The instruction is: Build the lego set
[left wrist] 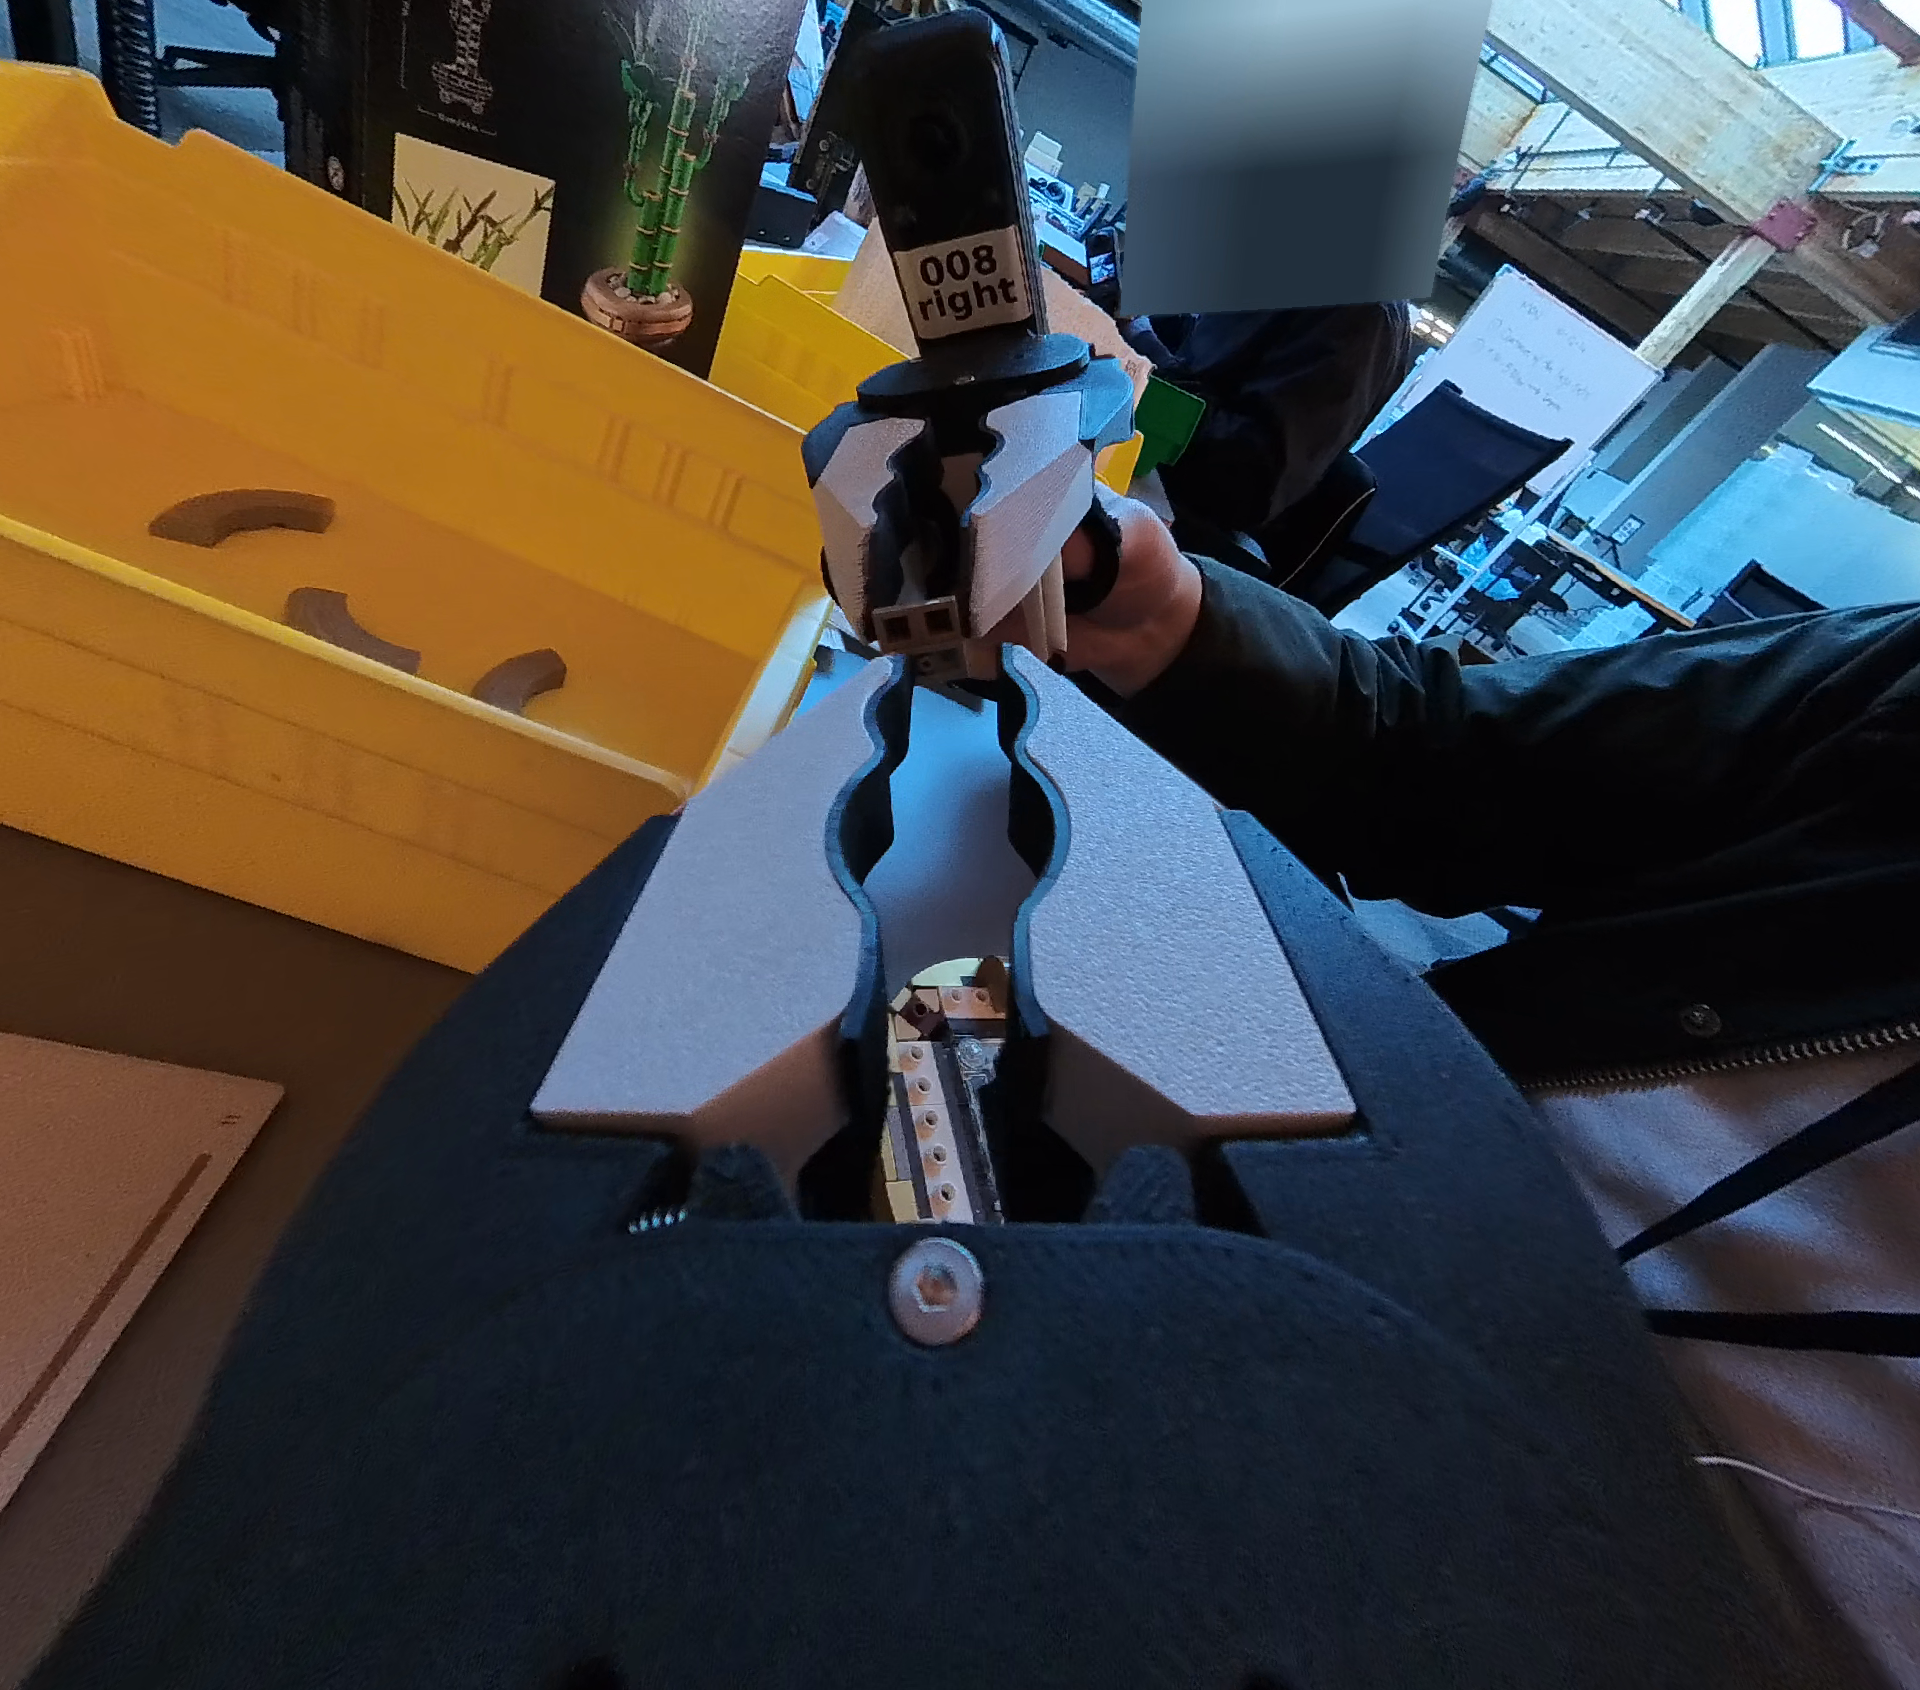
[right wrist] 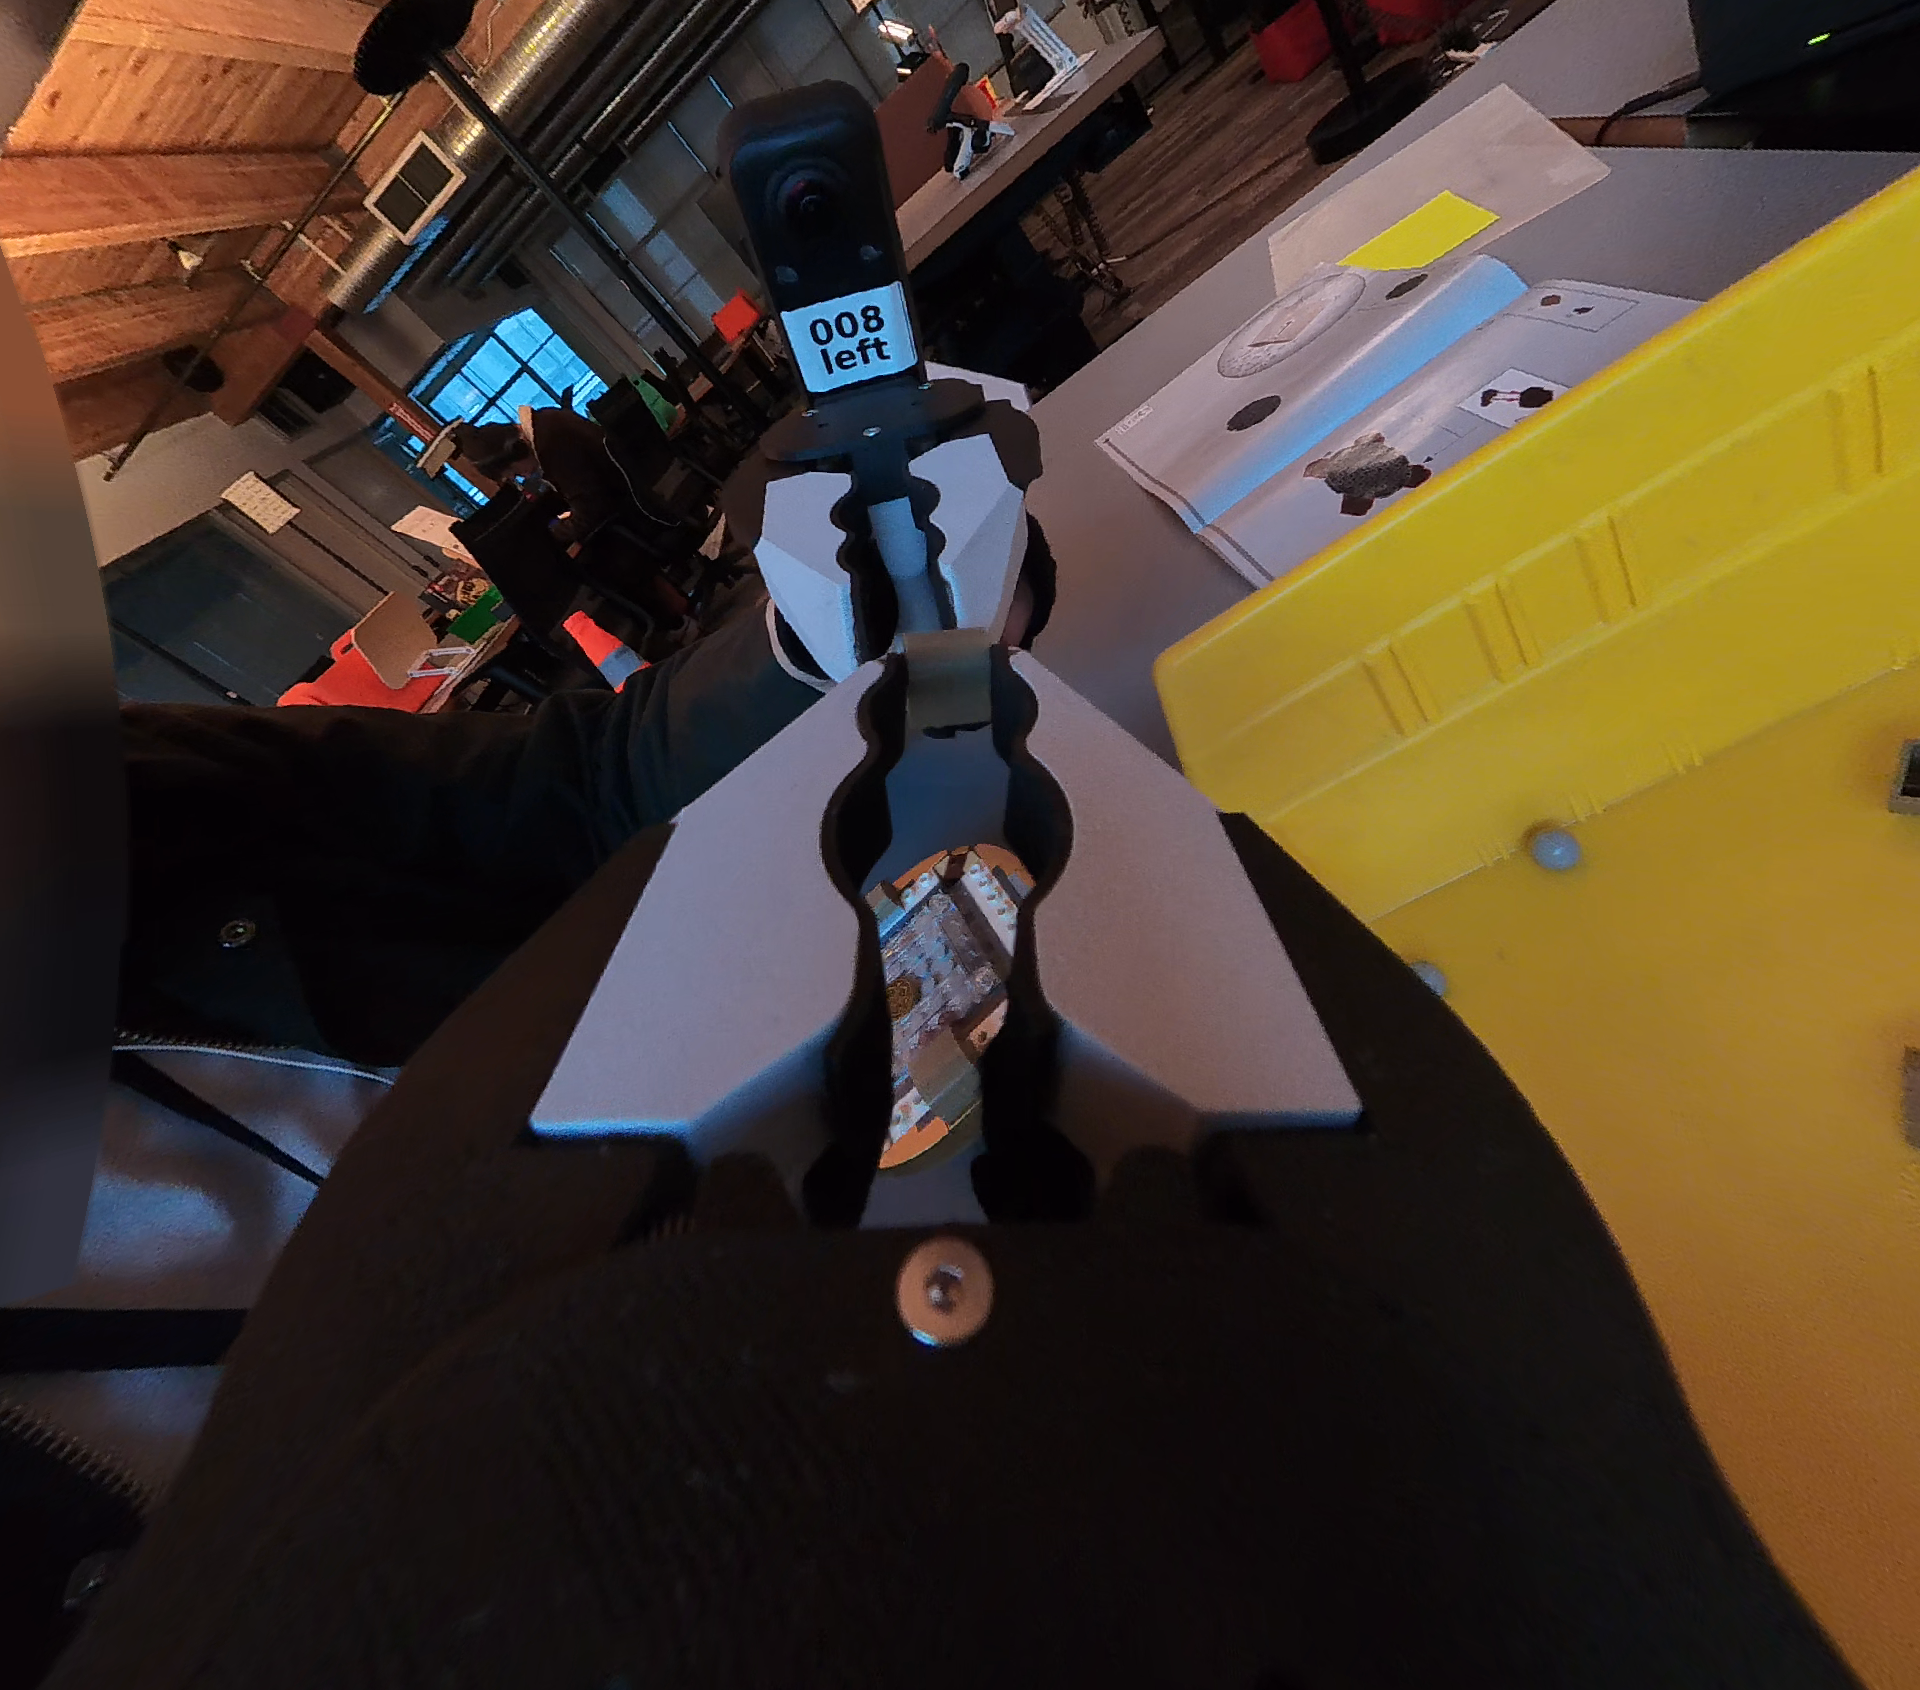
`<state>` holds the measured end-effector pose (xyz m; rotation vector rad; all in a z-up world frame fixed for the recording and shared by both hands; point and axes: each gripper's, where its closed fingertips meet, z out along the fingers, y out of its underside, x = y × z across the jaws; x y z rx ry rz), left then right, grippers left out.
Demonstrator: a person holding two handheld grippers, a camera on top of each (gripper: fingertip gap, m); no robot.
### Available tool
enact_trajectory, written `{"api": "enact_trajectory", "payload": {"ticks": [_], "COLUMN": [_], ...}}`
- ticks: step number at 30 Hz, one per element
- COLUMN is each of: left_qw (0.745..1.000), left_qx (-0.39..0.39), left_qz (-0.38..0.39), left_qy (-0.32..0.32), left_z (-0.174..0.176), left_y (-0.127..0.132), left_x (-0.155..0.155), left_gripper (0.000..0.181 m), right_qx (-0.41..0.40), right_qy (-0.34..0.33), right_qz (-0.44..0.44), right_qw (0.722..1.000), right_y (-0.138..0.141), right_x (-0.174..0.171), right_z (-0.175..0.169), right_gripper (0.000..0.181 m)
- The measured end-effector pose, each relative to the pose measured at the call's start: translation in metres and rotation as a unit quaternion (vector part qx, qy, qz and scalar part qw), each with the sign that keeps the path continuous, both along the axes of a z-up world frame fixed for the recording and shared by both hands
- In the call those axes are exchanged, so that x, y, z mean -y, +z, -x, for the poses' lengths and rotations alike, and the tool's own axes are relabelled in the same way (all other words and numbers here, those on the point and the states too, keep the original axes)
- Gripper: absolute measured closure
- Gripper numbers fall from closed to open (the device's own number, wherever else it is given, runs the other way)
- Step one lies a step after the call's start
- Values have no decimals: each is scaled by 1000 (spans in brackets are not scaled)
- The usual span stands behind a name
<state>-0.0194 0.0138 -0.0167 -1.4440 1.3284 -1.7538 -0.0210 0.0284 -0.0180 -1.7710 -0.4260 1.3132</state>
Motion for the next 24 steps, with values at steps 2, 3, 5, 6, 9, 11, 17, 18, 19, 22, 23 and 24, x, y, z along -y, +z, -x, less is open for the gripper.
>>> {"api": "enact_trajectory", "payload": {"ticks": [2,3,5,6,9,11,17,18,19,22,23,24], "left_qw": [1000,1000,1000,1000,1000,1000,1000,1000,1000,1000,1000,1000], "left_qx": [-1,-2,-8,-10,-17,-18,-6,-4,-4,-6,-10,-12], "left_qz": [-1,-2,-6,-8,-14,-21,1,2,1,-1,-1,-1], "left_qy": [2,5,16,19,9,10,2,0,-2,-2,-3,-4], "left_z": [0,0,-2,-2,-2,-2,0,0,0,0,0,0], "left_y": [0,-1,-3,-4,-7,-8,-2,-1,0,0,-1,-2], "left_x": [-1,-1,-5,-6,-2,-2,-1,-1,0,1,1,0], "left_gripper": [166,166,158,158,166,166,167,167,167,167,167,167], "right_qx": [3,5,6,5,5,4,-18,-23,-29,-41,-41,-38], "right_qy": [-2,-4,-4,-2,0,1,12,15,17,25,28,29], "right_qz": [-1,-2,-3,-2,-6,-6,-21,-17,-14,-10,-11,-12], "right_qw": [1000,1000,1000,1000,1000,1000,1000,999,999,999,999,999], "right_y": [-1,-1,-2,-2,-2,-2,3,2,2,2,2,2], "right_x": [0,-1,-1,-1,0,0,1,1,1,1,2,2], "right_z": [0,0,0,1,3,4,5,5,5,5,6,6], "right_gripper": [167,167,167,167,168,167,167,165,162,160,163,164]}}
